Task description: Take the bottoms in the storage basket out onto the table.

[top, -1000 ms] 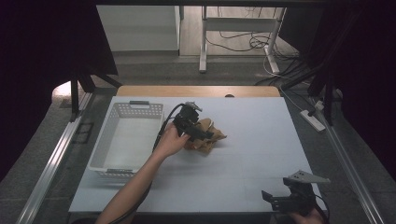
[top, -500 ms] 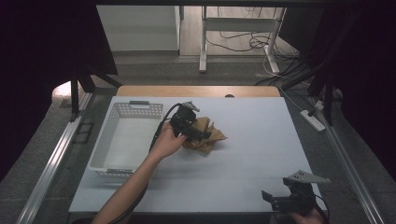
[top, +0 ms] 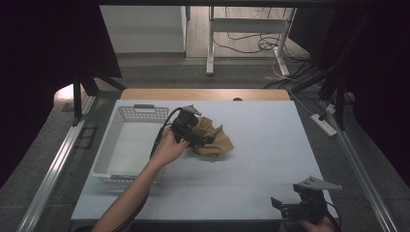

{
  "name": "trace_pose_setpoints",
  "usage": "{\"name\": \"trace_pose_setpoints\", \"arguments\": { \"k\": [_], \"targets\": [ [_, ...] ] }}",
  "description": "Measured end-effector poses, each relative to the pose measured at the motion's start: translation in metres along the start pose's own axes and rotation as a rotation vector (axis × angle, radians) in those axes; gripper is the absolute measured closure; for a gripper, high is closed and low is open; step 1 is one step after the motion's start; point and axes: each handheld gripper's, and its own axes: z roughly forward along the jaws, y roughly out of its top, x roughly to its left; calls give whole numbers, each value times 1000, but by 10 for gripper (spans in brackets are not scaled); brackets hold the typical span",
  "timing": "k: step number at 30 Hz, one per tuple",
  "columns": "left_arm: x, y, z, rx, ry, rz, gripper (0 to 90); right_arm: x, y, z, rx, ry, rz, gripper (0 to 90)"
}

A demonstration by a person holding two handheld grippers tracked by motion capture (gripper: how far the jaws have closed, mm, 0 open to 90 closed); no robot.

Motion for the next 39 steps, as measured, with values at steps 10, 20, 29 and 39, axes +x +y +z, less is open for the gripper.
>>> {"name": "trace_pose_setpoints", "arguments": {
  "k": [10, 20, 29, 39],
  "targets": [
    [3, -6, -11, -1, 11, -26, 0, 0, 0, 0, 3, -1, 0, 0],
    [9, -14, -19, 4, 32, -53, 3, 0, 0, 1, 5, -1, 2, 0],
    [12, -22, -31, -7, 44, -52, 3, 0, 0, 1, 7, -1, 0, 0],
    [18, -36, -34, -7, 42, -70, 1, 0, 0, 1, 9, -1, 1, 0]
  ]
}}
